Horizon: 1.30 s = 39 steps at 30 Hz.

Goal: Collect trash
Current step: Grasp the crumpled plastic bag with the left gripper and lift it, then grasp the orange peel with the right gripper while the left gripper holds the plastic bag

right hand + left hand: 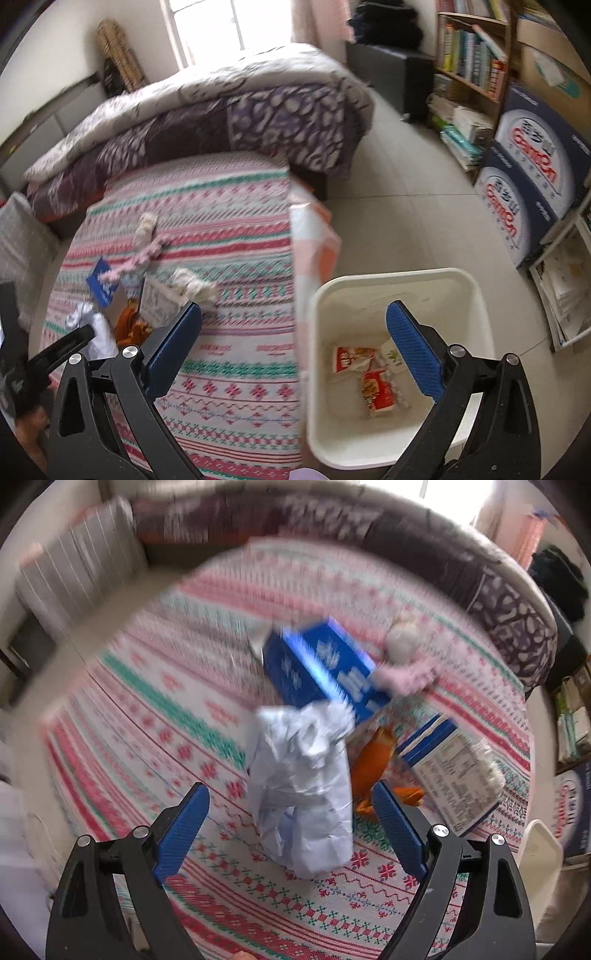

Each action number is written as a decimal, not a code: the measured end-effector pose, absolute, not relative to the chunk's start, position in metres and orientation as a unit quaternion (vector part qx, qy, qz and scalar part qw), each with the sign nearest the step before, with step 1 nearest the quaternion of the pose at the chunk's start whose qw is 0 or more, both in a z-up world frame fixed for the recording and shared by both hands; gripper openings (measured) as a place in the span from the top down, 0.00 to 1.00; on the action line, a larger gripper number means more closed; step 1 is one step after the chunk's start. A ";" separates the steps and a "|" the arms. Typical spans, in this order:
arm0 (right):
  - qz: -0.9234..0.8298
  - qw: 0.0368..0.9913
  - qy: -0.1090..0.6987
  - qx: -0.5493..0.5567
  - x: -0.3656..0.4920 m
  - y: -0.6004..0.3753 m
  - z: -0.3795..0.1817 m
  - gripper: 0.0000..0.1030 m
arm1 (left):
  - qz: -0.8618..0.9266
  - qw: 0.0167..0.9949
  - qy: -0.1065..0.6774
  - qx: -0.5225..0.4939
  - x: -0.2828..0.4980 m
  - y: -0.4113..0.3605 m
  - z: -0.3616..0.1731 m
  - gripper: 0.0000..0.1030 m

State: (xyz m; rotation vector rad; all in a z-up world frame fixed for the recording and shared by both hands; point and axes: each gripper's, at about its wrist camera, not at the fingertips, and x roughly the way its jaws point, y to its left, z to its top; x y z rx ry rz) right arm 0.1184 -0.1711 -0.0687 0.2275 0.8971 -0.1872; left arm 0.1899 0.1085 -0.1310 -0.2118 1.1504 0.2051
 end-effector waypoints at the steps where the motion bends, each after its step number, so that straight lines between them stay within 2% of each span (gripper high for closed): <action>1: -0.084 0.890 0.436 0.107 0.122 -0.166 -0.072 0.07 | 0.086 0.819 0.555 -0.119 0.192 0.113 -0.139 0.15; 4: -0.059 0.885 0.452 0.093 0.133 -0.145 -0.083 0.07 | 0.071 0.803 0.572 -0.151 0.194 0.123 -0.153 0.16; 5: -0.052 0.884 0.457 0.090 0.136 -0.140 -0.086 0.07 | 0.070 0.803 0.572 -0.152 0.194 0.124 -0.153 0.23; 6: -0.044 0.881 0.463 0.088 0.139 -0.133 -0.090 0.07 | 0.066 0.803 0.572 -0.153 0.194 0.126 -0.155 0.35; 8: -0.023 0.874 0.478 0.090 0.145 -0.120 -0.097 0.07 | 0.053 0.799 0.576 -0.161 0.194 0.131 -0.156 0.51; 11: 0.005 0.857 0.501 0.119 0.150 -0.105 -0.109 0.08 | 0.047 0.804 0.571 -0.156 0.189 0.137 -0.148 0.57; 15: 0.042 0.817 0.543 0.189 0.157 -0.088 -0.130 0.17 | 0.044 0.818 0.553 -0.152 0.180 0.142 -0.129 0.58; 17: 0.057 0.794 0.561 0.225 0.160 -0.075 -0.143 0.28 | 0.044 0.827 0.539 -0.155 0.176 0.146 -0.117 0.58; 20: 0.060 0.783 0.565 0.252 0.166 -0.057 -0.154 0.38 | 0.052 0.846 0.508 -0.150 0.165 0.156 -0.093 0.57; 22: 0.052 0.785 0.559 0.261 0.171 -0.048 -0.158 0.42 | 0.056 0.855 0.494 -0.146 0.161 0.162 -0.083 0.57; 29: 0.023 0.799 0.534 0.275 0.186 -0.028 -0.171 0.43 | 0.055 0.862 0.482 -0.146 0.155 0.182 -0.070 0.56; 36: 0.010 0.833 0.512 0.212 0.198 -0.009 -0.175 0.45 | 0.058 0.859 0.485 -0.151 0.152 0.195 -0.072 0.56; 37: 0.011 0.838 0.508 0.198 0.198 -0.006 -0.175 0.46 | 0.058 0.860 0.485 -0.151 0.150 0.196 -0.072 0.56; 39: 0.022 0.846 0.504 0.173 0.198 0.000 -0.174 0.59 | 0.059 0.859 0.485 -0.151 0.150 0.197 -0.072 0.56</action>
